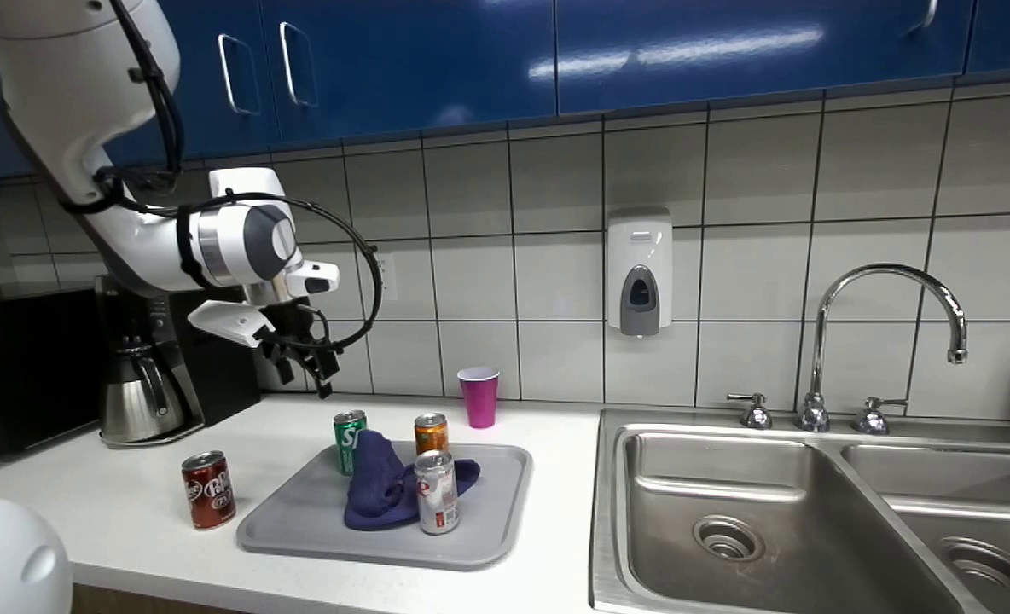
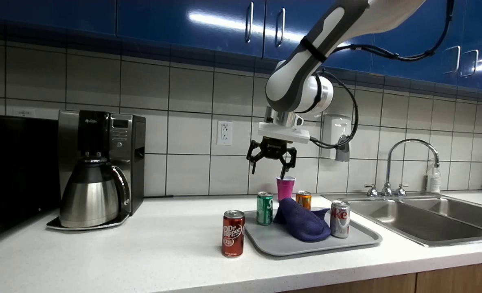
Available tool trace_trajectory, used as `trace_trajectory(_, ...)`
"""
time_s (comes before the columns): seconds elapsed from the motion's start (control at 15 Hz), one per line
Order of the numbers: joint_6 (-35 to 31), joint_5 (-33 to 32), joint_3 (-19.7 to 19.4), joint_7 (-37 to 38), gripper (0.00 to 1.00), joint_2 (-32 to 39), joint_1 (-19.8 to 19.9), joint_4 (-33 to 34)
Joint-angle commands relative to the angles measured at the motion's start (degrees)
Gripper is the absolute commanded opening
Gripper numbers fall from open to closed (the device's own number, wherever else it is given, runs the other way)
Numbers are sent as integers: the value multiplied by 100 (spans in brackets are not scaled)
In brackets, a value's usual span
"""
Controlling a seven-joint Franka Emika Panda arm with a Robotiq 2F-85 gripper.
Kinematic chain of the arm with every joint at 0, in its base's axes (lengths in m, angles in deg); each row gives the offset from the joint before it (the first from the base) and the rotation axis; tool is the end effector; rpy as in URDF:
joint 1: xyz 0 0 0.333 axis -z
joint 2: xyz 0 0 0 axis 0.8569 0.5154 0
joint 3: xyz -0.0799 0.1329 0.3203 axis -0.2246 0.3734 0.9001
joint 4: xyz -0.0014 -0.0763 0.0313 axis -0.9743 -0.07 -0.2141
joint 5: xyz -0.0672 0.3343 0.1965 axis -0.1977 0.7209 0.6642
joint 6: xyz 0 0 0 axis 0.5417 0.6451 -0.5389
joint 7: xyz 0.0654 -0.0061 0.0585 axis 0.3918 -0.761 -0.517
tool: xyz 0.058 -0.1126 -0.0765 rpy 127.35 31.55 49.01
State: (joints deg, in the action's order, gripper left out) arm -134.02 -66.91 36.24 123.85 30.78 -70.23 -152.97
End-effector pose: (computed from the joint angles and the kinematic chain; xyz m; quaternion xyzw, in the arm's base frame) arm 0.5428 0.1763 0.3539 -0.9843 0.1207 -0.1217 0.0412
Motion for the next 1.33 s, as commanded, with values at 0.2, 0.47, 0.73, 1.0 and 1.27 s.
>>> trace_trajectory(0.2, 201, -85, -122, -10, 100, 587, -14, 605)
trace_trajectory(0.47, 261, -133, -229, 60, 100, 899, -90, 891)
trace_trajectory(0.73, 332, -137, -329, 80, 100, 1149, -172, 1119)
trace_trajectory(1.0, 396, -114, -400, 93, 100, 1336, -241, 1279)
trace_trajectory(1.27, 456, -113, -493, 134, 100, 1533, -314, 1422)
